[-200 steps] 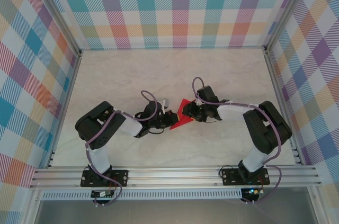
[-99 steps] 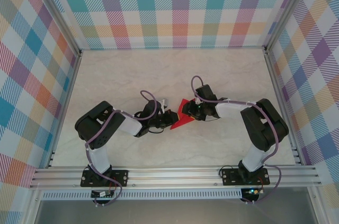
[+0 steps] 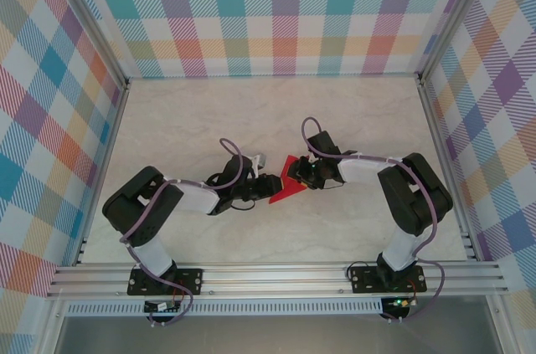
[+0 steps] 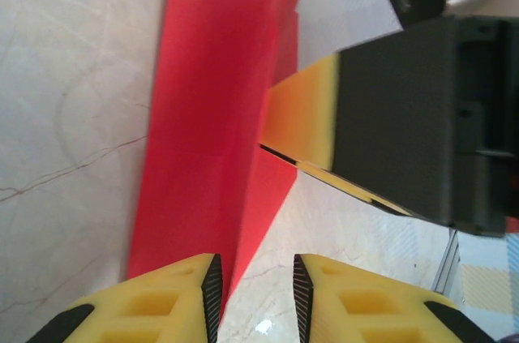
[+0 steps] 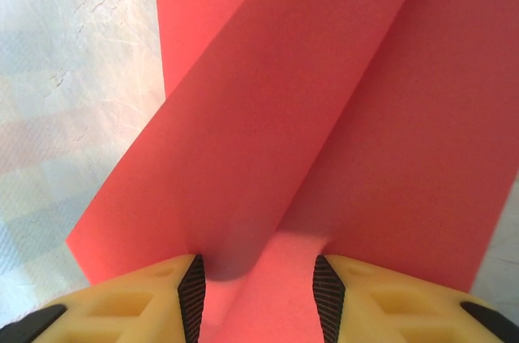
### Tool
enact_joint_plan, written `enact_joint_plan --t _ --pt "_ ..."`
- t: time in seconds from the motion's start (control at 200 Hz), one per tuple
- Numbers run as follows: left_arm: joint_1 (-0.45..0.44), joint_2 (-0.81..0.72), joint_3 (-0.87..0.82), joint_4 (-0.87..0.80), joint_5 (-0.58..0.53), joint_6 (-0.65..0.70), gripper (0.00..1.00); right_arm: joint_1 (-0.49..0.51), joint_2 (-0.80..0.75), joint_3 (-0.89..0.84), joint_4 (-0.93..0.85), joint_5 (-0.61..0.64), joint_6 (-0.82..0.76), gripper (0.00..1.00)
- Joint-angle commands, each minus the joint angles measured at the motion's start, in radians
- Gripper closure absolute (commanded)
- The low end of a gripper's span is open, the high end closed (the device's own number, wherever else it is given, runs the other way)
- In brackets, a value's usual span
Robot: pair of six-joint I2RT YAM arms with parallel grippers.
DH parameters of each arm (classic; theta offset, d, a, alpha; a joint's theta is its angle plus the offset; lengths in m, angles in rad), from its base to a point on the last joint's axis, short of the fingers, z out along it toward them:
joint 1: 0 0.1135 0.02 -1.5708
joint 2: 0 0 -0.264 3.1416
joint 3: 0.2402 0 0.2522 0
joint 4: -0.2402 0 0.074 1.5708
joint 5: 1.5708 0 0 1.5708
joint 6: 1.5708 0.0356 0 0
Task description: Fold a paper plane with a square sheet of paper (pick it up from the middle)
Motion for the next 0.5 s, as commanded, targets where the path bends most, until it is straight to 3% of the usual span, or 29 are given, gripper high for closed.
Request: enact_joint_plan --t 0.0,0.225,0.5 --pt "0.009 -0.041 -0.015 -0.066 -0.002 0.138 0.67 -0.008 0.042 0.008 -0.067 0.055 0.024 0.56" --pt "-0.014 -0.069 -0.049 -0.045 -0.049 0.286 0.66 -0.008 0.047 0.014 -0.078 0.055 0.030 0.56" --pt "-0.045 -0.040 -0.020 -0.069 -0.078 0.332 0.68 -0.008 0.049 0.018 -0.080 0.054 0.032 0.56"
